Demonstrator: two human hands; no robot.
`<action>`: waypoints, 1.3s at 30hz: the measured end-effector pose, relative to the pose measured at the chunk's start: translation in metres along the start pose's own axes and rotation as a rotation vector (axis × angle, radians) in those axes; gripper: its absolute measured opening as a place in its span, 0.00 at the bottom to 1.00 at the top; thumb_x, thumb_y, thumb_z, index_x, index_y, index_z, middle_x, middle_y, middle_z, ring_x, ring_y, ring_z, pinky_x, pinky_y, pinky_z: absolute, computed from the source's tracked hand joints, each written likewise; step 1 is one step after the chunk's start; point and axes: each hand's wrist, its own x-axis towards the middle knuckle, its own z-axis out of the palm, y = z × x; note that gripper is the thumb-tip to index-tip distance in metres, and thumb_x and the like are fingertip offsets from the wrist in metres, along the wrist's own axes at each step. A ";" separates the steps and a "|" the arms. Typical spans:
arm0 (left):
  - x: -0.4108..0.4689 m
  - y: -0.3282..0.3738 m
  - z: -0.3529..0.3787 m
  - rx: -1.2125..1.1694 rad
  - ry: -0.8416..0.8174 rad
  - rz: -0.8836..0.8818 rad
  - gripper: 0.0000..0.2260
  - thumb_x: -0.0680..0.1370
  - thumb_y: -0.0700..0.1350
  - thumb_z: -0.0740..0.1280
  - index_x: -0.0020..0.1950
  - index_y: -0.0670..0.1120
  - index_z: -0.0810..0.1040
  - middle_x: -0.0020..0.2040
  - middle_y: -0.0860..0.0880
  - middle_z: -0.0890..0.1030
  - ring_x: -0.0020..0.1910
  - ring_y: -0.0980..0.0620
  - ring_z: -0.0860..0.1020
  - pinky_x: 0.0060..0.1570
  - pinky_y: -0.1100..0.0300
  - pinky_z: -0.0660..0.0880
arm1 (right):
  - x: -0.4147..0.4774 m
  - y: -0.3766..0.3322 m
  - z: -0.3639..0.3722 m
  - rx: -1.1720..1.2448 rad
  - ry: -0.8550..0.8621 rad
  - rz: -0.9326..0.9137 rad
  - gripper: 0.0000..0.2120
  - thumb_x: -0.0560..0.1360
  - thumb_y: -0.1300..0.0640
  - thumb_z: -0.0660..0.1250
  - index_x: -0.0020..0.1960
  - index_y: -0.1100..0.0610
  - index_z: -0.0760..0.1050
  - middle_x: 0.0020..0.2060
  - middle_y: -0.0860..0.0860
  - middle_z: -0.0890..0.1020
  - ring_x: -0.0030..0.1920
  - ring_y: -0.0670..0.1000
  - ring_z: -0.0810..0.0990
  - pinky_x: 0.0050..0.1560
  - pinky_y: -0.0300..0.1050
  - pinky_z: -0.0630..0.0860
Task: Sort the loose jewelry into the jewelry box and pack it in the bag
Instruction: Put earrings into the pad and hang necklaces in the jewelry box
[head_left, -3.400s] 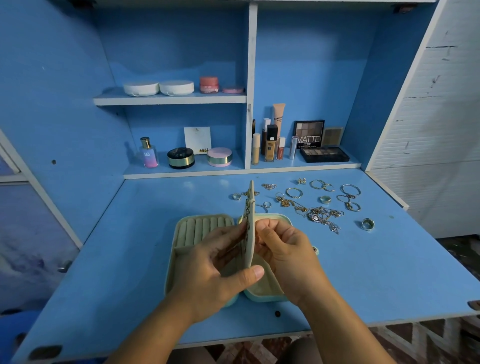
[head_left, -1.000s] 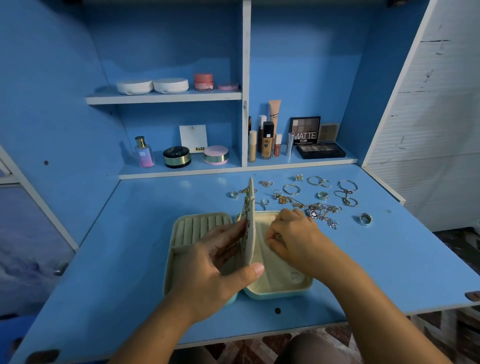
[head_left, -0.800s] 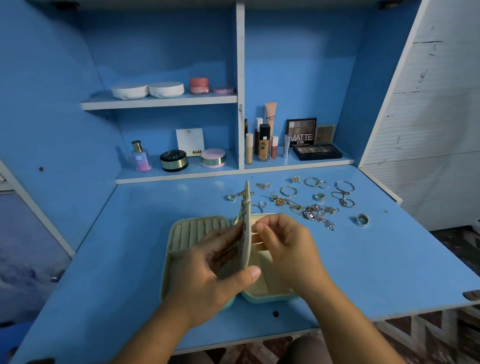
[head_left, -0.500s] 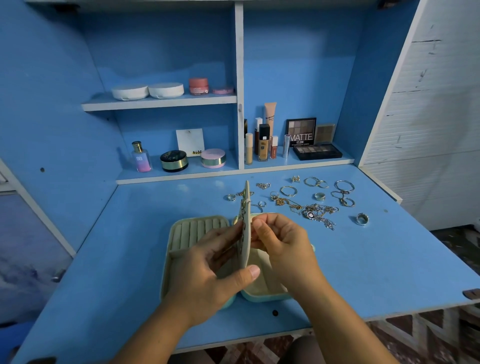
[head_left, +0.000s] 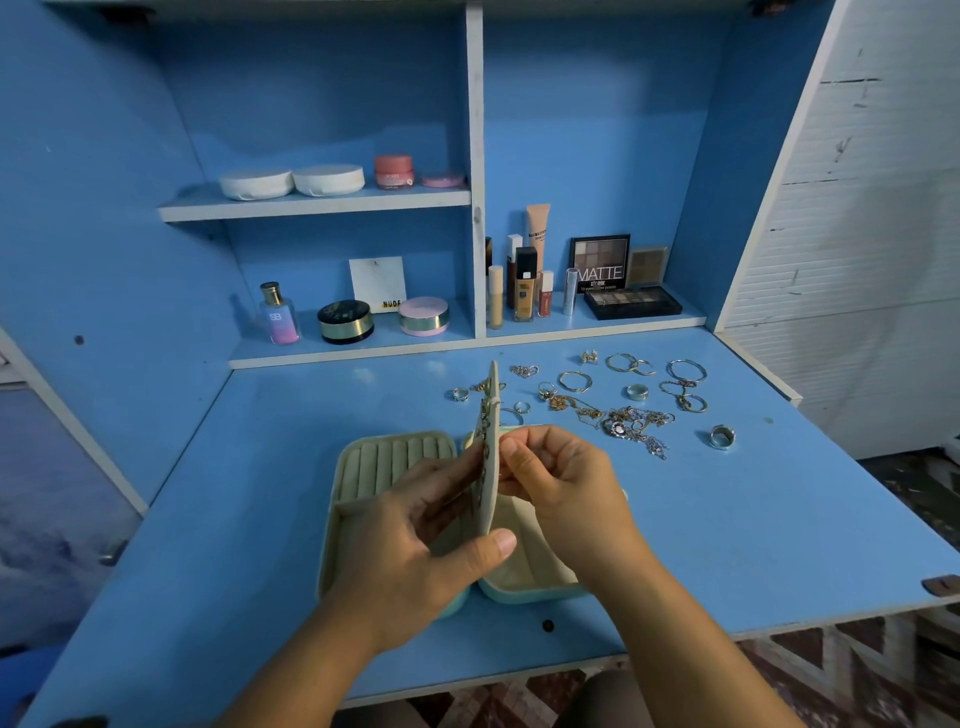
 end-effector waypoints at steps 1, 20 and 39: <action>0.000 0.000 0.000 0.005 -0.001 0.001 0.31 0.66 0.52 0.76 0.69 0.52 0.75 0.60 0.47 0.79 0.63 0.49 0.78 0.64 0.53 0.74 | 0.000 0.000 0.000 -0.006 -0.003 0.002 0.06 0.77 0.62 0.65 0.47 0.65 0.78 0.37 0.56 0.83 0.40 0.50 0.82 0.49 0.46 0.80; 0.000 -0.001 -0.001 0.064 -0.005 -0.004 0.30 0.67 0.55 0.74 0.69 0.53 0.76 0.60 0.49 0.80 0.62 0.49 0.78 0.63 0.49 0.75 | -0.006 0.001 0.006 0.083 0.064 0.015 0.07 0.78 0.62 0.64 0.46 0.66 0.77 0.34 0.55 0.80 0.38 0.52 0.78 0.47 0.49 0.78; 0.001 0.000 -0.001 0.097 0.000 0.002 0.30 0.67 0.55 0.74 0.68 0.52 0.76 0.59 0.52 0.80 0.62 0.51 0.78 0.63 0.50 0.75 | -0.004 0.000 0.004 -0.259 0.077 -0.097 0.06 0.78 0.61 0.65 0.44 0.60 0.78 0.36 0.55 0.84 0.38 0.53 0.83 0.46 0.51 0.81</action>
